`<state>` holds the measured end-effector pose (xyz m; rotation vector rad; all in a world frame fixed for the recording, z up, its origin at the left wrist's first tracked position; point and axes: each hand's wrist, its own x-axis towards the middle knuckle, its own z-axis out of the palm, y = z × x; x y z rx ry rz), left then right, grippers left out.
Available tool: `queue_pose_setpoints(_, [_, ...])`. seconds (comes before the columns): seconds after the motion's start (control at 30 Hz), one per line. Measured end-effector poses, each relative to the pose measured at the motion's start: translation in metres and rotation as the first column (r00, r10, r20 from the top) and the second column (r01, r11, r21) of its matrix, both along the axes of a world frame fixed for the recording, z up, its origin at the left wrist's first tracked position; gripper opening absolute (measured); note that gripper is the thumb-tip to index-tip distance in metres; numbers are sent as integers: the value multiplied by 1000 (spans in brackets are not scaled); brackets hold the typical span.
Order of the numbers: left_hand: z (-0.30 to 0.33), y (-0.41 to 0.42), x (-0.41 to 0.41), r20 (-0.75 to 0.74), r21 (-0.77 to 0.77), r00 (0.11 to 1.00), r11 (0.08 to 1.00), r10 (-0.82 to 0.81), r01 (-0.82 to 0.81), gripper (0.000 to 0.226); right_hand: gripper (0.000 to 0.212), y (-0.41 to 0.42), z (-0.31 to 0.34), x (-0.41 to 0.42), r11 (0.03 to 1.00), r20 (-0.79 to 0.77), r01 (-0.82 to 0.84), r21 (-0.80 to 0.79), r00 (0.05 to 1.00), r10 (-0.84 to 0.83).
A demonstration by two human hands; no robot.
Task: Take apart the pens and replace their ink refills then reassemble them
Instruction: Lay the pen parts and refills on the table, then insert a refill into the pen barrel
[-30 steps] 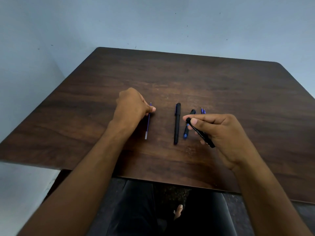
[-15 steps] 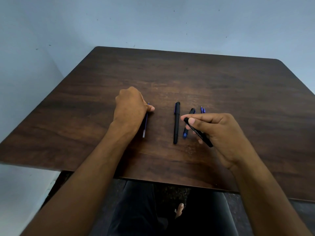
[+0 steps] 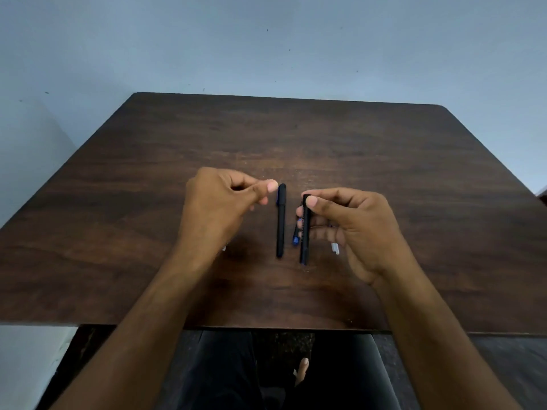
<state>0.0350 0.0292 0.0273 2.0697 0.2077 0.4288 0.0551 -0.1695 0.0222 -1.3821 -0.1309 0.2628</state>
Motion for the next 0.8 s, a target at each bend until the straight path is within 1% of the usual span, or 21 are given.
queue_pose_setpoints(0.07, [-1,-11,-2,-64,-120,990,986,-127,118,30,10,0,2,1,1000,8,16,15,1000,-16])
queue_pose_setpoints(0.13, [-4,-19,-4,-76,-237,970,949,-233,209,32,15,1,3,1,999,5,37,34,999,-37])
queue_pose_setpoints(0.2, [-8,-23,-5,-68,-269,959,931,-274,247,30,19,1,4,3,996,-8,56,70,998,-56])
queue_pose_setpoints(0.37, [-12,-27,-6,-41,-243,964,938,-264,246,24,21,2,4,3,991,-28,73,109,997,-71])
queue_pose_setpoints(0.47, [-10,-27,-8,-7,-225,967,942,-256,248,16,23,3,4,3,994,-32,63,94,998,-60])
queue_pose_setpoints(0.63, [-7,-25,-8,-25,-191,979,962,-201,193,13,20,1,3,5,997,-25,49,54,999,-48])
queue_pose_setpoints(0.7, [-7,-21,-8,-30,-172,986,973,-165,157,15,19,-2,4,7,998,-7,66,15,998,-65])
queue_pose_setpoints(0.8, [-9,-15,-8,-53,-196,992,975,-115,102,18,10,-11,5,14,977,64,160,-142,986,-153])
